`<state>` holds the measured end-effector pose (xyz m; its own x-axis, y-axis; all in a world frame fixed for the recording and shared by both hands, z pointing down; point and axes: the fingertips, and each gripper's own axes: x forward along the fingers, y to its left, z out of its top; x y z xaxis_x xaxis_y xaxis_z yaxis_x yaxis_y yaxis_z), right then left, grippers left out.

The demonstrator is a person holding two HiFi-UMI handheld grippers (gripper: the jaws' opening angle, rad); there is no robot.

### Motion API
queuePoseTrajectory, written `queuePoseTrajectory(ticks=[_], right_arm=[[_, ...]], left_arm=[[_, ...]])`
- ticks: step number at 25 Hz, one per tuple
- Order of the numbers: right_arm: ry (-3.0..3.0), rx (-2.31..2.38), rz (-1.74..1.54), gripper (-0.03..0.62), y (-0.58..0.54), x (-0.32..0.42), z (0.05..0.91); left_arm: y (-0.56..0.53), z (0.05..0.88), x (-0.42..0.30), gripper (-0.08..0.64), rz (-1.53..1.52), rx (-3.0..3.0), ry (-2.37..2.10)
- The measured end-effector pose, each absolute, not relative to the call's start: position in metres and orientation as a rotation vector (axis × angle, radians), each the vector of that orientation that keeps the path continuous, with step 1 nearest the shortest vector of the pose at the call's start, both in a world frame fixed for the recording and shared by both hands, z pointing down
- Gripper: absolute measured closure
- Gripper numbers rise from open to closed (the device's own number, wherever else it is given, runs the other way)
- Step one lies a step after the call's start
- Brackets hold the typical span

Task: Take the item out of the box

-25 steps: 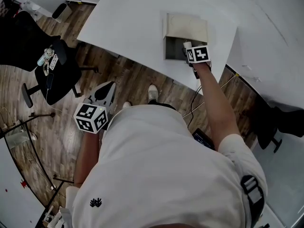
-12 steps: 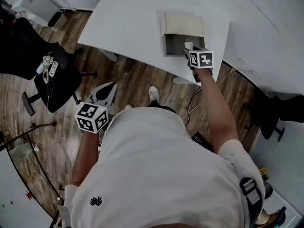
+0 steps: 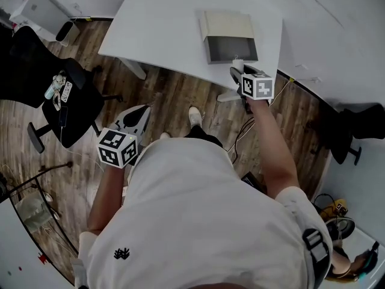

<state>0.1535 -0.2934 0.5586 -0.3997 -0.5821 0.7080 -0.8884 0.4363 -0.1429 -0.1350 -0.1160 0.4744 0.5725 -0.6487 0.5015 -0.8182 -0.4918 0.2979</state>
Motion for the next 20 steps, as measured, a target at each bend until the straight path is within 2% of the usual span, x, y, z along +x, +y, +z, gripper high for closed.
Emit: queuePoseTrajectory(ticks=[20], right_arm=[[-2.295,1.330,0.718,0.405,-0.149,0.107,0.502]], left_arm=[[-0.063,0.481,-0.129,0.554,0.456,2.398,-0.998]])
